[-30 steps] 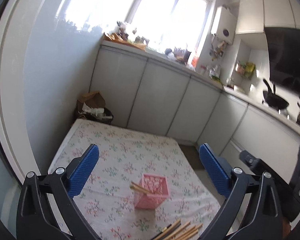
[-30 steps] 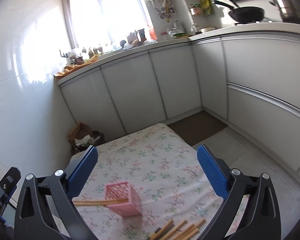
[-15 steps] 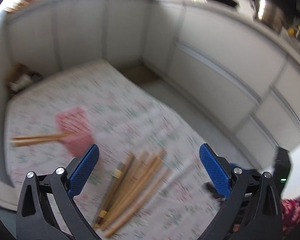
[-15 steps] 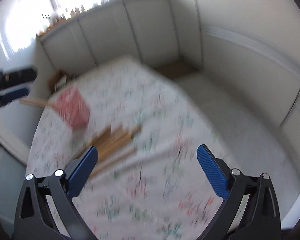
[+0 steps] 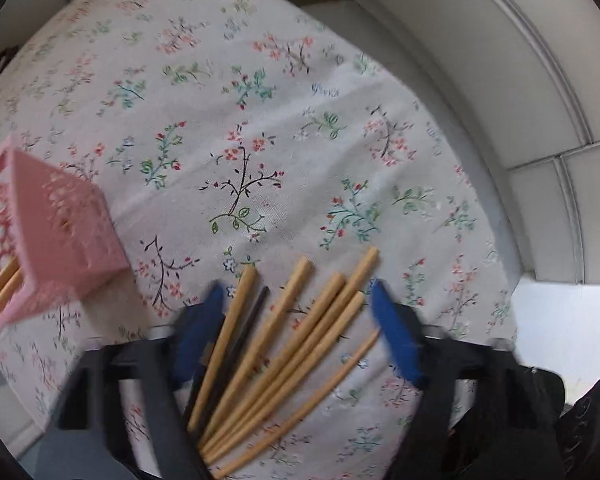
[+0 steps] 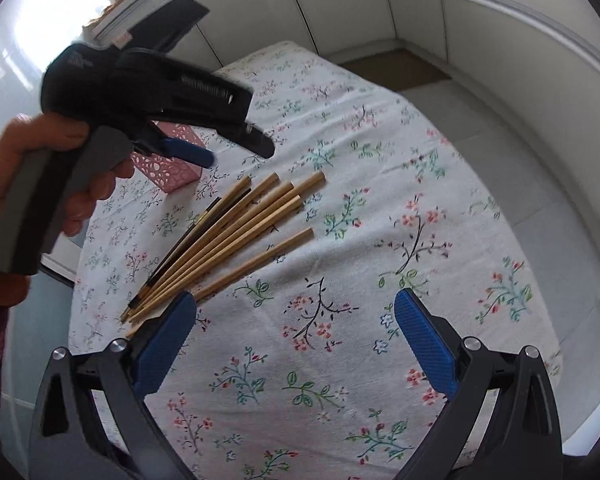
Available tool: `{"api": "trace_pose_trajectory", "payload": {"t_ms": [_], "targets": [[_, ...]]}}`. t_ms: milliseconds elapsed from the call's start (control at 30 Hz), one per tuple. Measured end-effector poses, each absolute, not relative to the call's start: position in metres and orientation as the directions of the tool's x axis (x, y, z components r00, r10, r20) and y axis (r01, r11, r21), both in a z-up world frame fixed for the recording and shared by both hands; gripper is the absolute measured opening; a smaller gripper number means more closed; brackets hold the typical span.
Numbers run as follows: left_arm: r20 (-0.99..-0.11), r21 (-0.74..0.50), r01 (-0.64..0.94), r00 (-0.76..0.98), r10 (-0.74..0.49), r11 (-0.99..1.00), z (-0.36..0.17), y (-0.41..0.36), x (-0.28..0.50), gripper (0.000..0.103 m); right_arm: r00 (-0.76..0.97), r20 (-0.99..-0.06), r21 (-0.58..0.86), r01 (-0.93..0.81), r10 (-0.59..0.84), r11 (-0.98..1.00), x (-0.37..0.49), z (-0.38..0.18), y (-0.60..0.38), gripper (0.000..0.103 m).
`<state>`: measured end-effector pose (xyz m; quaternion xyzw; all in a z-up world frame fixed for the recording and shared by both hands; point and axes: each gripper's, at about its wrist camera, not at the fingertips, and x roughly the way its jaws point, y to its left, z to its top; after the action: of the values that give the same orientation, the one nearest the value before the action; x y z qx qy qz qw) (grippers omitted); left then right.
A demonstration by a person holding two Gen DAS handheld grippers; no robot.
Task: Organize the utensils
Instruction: 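Grasp another wooden chopstick with the left tool while the right tool grasps one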
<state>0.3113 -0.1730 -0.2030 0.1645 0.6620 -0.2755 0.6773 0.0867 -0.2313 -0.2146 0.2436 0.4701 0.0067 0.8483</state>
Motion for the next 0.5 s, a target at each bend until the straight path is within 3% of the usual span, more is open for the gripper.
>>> {"api": "trace_pose_trajectory", "payload": {"t_ms": [100, 267, 500], "targets": [[-0.996, -0.077, 0.611, -0.02, -0.082, 0.788, -0.22, -0.171, 0.316, 0.051, 0.554, -0.793, 0.44, 0.237, 0.251, 0.866, 0.088, -0.216, -0.236, 0.097], [-0.997, -0.068, 0.602, -0.006, -0.081, 0.796, -0.232, -0.161, 0.325, 0.044, 0.549, -0.796, 0.454, 0.26, 0.256, 0.852, 0.09, -0.218, -0.239, 0.097], [-0.998, -0.03, 0.617, 0.02, -0.053, 0.787, -0.244, -0.147, 0.328, 0.018, 0.538, -0.81, 0.428, 0.275, 0.231, 0.861, 0.094, -0.221, -0.238, 0.097]]}}
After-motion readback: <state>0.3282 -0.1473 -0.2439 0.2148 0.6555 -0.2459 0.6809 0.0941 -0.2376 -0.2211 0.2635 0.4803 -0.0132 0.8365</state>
